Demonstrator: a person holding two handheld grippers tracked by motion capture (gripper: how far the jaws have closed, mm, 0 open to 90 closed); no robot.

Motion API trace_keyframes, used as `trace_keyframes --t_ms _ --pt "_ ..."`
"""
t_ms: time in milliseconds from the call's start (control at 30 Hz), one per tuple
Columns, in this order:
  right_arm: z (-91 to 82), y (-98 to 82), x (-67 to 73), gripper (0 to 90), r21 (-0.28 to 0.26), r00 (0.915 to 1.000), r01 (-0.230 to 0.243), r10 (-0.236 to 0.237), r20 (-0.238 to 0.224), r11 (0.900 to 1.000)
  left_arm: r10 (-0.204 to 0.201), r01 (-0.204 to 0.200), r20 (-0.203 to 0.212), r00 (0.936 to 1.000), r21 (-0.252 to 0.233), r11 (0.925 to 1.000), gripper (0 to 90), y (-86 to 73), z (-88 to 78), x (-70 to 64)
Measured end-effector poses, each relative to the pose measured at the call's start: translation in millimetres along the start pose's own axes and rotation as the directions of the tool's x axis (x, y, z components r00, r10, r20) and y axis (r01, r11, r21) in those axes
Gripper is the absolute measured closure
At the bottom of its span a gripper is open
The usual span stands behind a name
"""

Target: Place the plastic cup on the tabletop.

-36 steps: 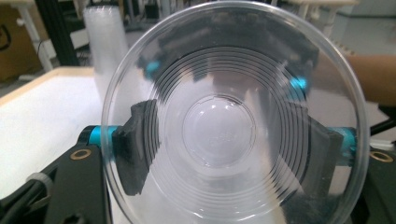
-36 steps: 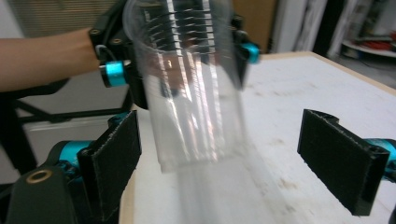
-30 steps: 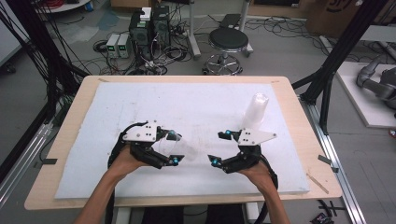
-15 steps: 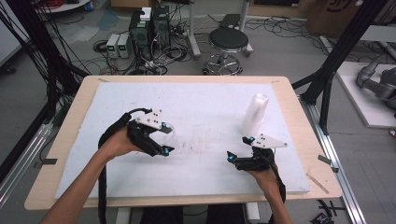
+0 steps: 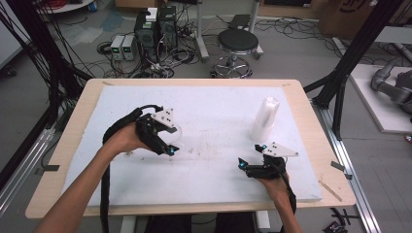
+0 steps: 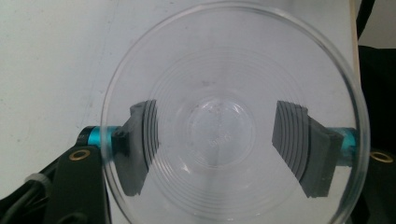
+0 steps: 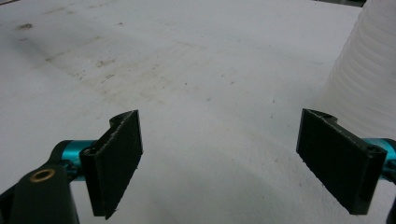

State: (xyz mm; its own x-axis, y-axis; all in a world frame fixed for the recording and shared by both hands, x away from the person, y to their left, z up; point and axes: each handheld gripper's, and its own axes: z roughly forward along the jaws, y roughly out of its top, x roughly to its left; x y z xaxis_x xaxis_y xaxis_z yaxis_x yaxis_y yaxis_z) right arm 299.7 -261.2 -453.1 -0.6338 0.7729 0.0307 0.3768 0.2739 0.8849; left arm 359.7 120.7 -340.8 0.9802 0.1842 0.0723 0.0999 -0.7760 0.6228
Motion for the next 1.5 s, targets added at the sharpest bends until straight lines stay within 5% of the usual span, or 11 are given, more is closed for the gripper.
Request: trace_keyframes --t_ms 500,1100,1267,1500 --pt "-0.5 -0.5 -0.7 14.8 -0.007 0.9999 -0.001 0.001 -0.016 1.0 0.003 -0.004 -0.019 0.9998 -0.006 1.0 31.2 -0.1 2.9 -1.5" --pt "-0.6 -0.7 -1.1 14.8 -0.004 0.9995 0.003 -0.004 -0.031 1.0 -0.076 0.078 -0.032 0.9966 0.054 0.9955 31.6 -11.9 52.3 3.4" --pt "-0.4 -0.6 -1.2 14.8 -0.002 0.9995 0.003 -0.003 -0.032 1.0 -0.071 0.075 -0.053 0.9961 0.088 0.9933 31.8 -15.4 66.5 1.3" --pt "-0.1 -0.7 -1.3 14.8 -0.001 0.9994 0.002 -0.002 -0.034 1.0 -0.067 0.072 -0.068 0.9954 0.075 0.9946 31.7 -14.9 71.7 0.4"
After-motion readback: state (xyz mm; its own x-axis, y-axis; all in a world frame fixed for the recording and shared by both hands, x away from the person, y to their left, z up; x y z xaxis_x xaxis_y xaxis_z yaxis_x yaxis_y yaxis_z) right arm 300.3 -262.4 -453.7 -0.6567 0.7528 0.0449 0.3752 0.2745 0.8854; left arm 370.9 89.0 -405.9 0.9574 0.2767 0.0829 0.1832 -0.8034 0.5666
